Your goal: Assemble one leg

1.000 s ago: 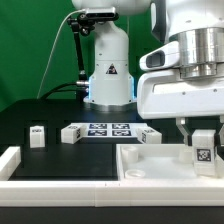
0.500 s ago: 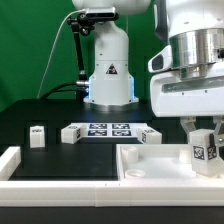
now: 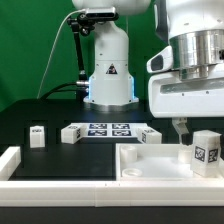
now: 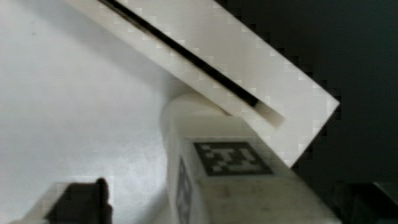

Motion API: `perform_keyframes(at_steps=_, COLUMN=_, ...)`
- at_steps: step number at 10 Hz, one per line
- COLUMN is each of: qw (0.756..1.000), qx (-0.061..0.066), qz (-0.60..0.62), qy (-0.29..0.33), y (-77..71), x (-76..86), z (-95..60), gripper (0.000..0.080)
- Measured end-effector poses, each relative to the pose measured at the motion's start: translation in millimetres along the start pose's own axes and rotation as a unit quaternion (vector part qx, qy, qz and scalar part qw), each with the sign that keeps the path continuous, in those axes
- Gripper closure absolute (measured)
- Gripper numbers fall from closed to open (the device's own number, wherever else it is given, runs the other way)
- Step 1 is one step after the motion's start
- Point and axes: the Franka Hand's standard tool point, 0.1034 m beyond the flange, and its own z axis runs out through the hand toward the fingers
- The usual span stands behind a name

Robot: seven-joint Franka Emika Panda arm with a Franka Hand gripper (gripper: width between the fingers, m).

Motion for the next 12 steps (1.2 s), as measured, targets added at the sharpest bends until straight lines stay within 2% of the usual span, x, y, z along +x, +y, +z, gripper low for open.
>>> perform_keyframes(at_steps=2, qw=0.992, qx=-0.009, qz=-0.129, qy=-0.003, y=-0.1, x=-1.1, z=0.2, gripper=0.0155)
perform_keyframes(at_steps=4, qw=0.970, qx=-0.029, qz=-0.240, qy=-0.018, y=-5.5, x=-4.5, z=-2.5, gripper=0.0151)
perform_keyframes(at_steps=6, qw=0.932, qx=-0.046, qz=-0.358, qy=-0.027, y=-9.8, x=-4.4, z=-6.0, gripper=0.0151)
perform_keyframes(at_steps=7, qw=0.896, qx=-0.054, qz=-0.440, qy=-0.035, y=-10.3, x=-1.4, z=-8.3, gripper=0.0151)
perform_keyframes(at_steps=8, qw=0.885, qx=-0.054, qz=-0.461, qy=-0.037, y=-8.8, x=2.6, z=-9.0, gripper=0.0151)
perform_keyframes(at_steps=12, qw=0.789, qx=-0.054, qz=-0.610, qy=-0.044, y=-5.5, x=7.6, z=-9.2, gripper=0.0151)
